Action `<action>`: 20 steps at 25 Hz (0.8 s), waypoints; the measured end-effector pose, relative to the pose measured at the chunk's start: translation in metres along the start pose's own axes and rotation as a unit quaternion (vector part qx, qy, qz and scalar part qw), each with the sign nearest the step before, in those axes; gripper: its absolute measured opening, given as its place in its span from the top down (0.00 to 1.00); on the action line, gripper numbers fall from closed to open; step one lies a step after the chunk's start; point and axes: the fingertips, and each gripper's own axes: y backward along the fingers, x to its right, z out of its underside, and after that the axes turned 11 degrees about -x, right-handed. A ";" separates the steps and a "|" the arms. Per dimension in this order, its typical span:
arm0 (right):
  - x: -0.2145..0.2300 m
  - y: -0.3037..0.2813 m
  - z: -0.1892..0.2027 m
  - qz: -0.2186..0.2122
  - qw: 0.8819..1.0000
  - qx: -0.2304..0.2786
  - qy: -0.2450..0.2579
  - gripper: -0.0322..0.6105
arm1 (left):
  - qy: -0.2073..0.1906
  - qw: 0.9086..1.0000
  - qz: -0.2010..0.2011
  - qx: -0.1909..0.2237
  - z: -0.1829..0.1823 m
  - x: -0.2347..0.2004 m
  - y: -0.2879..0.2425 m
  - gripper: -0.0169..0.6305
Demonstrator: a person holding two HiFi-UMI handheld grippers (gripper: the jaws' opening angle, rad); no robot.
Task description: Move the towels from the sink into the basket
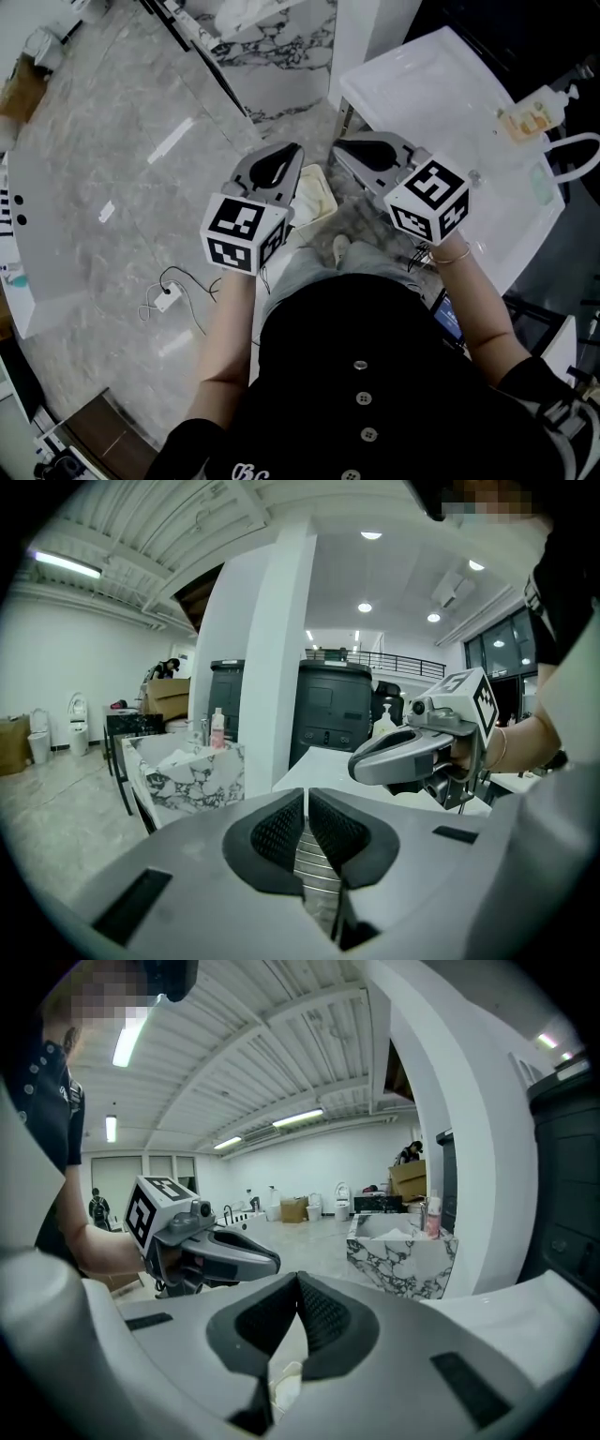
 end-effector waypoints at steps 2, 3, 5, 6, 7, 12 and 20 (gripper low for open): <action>0.000 -0.001 -0.001 0.001 1.000 0.007 -0.005 0.95 | -0.002 1.000 -0.001 -0.001 -0.001 -0.001 -0.004 0.94; -0.001 -0.001 -0.001 0.001 1.000 0.010 -0.009 0.95 | -0.003 1.000 -0.002 -0.004 -0.001 -0.001 -0.005 0.94; -0.001 -0.002 0.000 0.002 1.000 0.016 -0.019 0.95 | -0.004 1.000 -0.002 -0.009 0.001 -0.001 -0.007 0.94; -0.001 -0.003 0.001 0.002 1.000 0.018 -0.023 0.95 | -0.003 1.000 -0.002 -0.012 0.002 -0.002 -0.008 0.94; 0.000 -0.004 0.002 0.003 0.999 0.019 -0.026 0.95 | -0.001 1.000 -0.003 -0.014 0.003 -0.003 -0.009 0.94; -0.001 -0.008 0.007 -0.003 0.999 0.014 -0.036 0.95 | 0.008 1.000 -0.002 -0.021 0.009 -0.005 -0.015 0.94; -0.002 -0.015 0.013 -0.006 0.999 0.004 -0.047 0.95 | 0.027 0.999 0.006 -0.035 0.017 0.000 -0.021 0.94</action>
